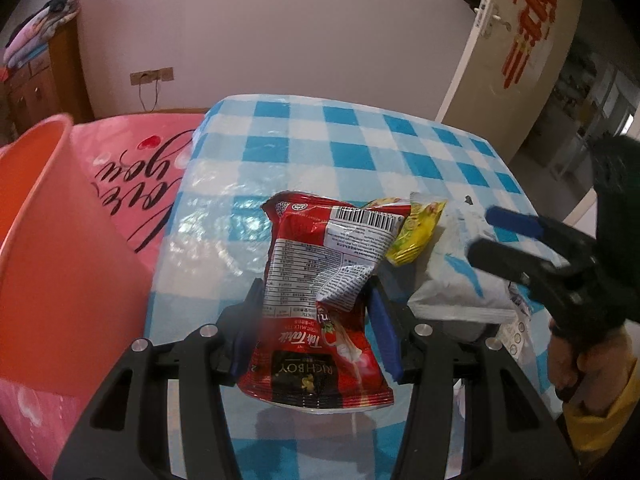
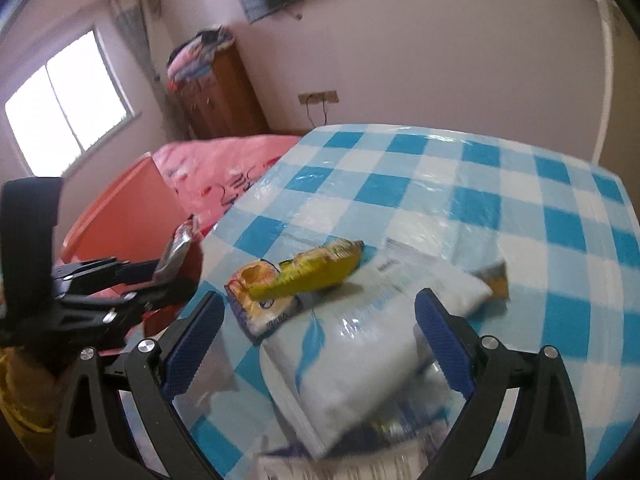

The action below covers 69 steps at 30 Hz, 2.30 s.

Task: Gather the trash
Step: 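Close the right tool on the yellow-green chip bag and lift it, then carry both chip bags over the orange bucket and open both tools to drop them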

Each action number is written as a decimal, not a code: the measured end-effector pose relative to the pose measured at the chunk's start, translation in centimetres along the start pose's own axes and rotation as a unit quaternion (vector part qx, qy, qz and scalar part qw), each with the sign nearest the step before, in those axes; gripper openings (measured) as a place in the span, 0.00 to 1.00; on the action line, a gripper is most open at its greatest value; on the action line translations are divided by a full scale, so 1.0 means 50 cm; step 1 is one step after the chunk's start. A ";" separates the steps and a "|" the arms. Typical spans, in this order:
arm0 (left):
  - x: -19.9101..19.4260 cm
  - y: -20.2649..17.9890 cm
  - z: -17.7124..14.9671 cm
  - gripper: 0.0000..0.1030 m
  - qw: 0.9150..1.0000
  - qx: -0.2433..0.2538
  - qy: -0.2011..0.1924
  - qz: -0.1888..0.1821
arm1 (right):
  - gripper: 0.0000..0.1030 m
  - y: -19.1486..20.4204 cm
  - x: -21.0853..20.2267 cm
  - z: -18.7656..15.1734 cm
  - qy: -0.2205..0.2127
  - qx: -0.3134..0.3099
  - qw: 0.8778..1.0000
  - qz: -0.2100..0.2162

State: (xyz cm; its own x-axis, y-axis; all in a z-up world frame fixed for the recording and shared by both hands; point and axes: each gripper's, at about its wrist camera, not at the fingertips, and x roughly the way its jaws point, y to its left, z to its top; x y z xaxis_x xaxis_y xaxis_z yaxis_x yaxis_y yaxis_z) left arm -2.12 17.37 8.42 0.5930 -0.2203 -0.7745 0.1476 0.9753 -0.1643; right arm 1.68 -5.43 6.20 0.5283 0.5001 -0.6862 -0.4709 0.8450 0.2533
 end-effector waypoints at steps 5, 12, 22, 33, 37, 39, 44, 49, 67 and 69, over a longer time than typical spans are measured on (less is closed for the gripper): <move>-0.011 0.032 -0.027 0.51 1.000 -0.013 -0.004 0.007 | 0.92 0.025 0.052 0.046 0.031 -0.017 0.999 0.002; -0.015 0.063 -0.053 0.51 1.000 -0.028 -0.003 0.007 | 0.92 0.038 0.136 0.068 0.092 -0.047 0.994 -0.037; -0.007 0.081 -0.068 0.51 0.999 -0.039 -0.008 -0.002 | 0.65 0.053 0.172 0.046 0.138 -0.100 0.981 -0.095; -0.004 0.092 -0.082 0.51 0.999 -0.050 -0.005 -0.013 | 0.49 0.082 0.181 0.023 0.140 -0.152 0.970 -0.131; -0.006 0.094 -0.082 0.51 0.998 -0.052 -0.007 -0.017 | 0.41 0.078 0.173 0.021 0.127 -0.138 0.974 -0.127; -0.008 0.096 -0.082 0.51 0.998 -0.052 -0.010 -0.018 | 0.38 0.076 0.166 0.020 0.118 -0.132 0.976 -0.128; -0.022 0.094 -0.080 0.51 0.998 -0.052 -0.019 -0.022 | 0.36 0.071 0.141 0.020 0.094 -0.113 0.981 -0.130; -0.040 0.084 -0.074 0.51 0.998 -0.047 -0.029 -0.026 | 0.36 0.062 0.108 0.025 0.070 -0.091 0.985 -0.132; -0.171 0.058 0.011 0.51 0.994 -0.011 -0.111 0.000 | 0.36 0.103 -0.018 0.082 0.010 -0.060 0.992 -0.108; -0.193 0.066 0.020 0.51 0.992 -0.011 -0.124 0.009 | 0.36 0.124 -0.027 0.094 0.004 -0.063 0.993 -0.097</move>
State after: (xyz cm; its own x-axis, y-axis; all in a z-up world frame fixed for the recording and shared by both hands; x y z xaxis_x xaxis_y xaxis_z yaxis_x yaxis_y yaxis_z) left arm -6.58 22.72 15.96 0.7722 -0.1969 -0.6042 0.1196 0.9788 -0.1661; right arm 1.37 0.01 11.88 0.6131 0.3276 -0.7189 -0.4457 0.8948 0.0277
